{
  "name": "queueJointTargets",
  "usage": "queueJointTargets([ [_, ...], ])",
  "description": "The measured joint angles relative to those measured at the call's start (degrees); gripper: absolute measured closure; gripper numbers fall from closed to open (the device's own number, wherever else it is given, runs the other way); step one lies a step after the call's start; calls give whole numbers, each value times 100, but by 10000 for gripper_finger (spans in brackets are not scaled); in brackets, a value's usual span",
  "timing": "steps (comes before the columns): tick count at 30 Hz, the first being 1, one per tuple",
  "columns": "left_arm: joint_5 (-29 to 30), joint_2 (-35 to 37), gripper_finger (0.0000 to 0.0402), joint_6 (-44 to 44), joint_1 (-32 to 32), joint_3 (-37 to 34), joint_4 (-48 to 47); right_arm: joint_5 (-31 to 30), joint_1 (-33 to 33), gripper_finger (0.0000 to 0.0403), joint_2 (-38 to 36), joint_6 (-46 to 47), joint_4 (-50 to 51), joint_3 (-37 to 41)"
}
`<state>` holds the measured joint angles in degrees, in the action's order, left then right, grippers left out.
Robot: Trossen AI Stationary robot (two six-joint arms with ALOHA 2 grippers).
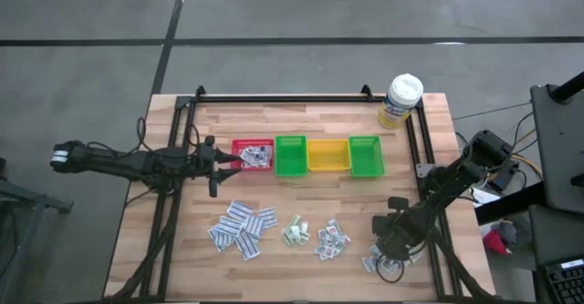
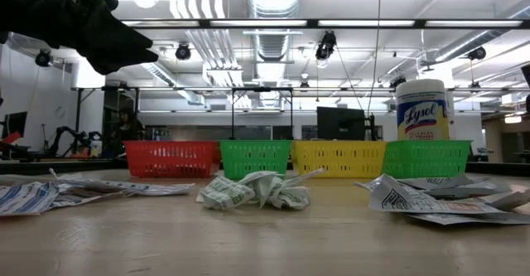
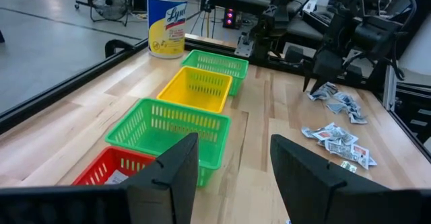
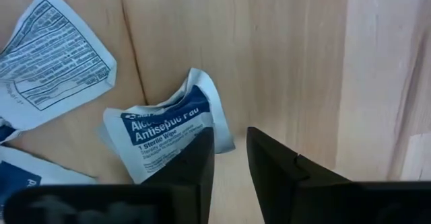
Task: Pick & Place First Aid Supplies
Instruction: Put the alcohol pad into the red basket
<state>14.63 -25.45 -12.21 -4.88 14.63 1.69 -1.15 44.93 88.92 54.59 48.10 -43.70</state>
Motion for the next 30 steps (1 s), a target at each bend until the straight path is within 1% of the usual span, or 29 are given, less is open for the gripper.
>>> queueJointTargets([
  [5, 0, 0, 223, 0, 1, 0, 0, -36, -4, 331, -35, 183, 200, 12],
  [10, 0, 0, 223, -24, 0, 0, 0, -52, -20, 337, -286, 301, 390, 17],
  [15, 0, 0, 223, -24, 0, 0, 0, -54, -20, 337, -491, 343, 399, 16],
  [18, 0, 0, 223, -24, 0, 0, 0, -54, -20, 339, -563, 187, 250, 15],
  [23, 0, 0, 223, -24, 0, 0, -5, -55, -35, 334, -583, -24, 186, 66],
  [30, -5, 0, 223, -22, 0, 0, -20, -45, -37, 323, -583, 44, 64, 295],
])
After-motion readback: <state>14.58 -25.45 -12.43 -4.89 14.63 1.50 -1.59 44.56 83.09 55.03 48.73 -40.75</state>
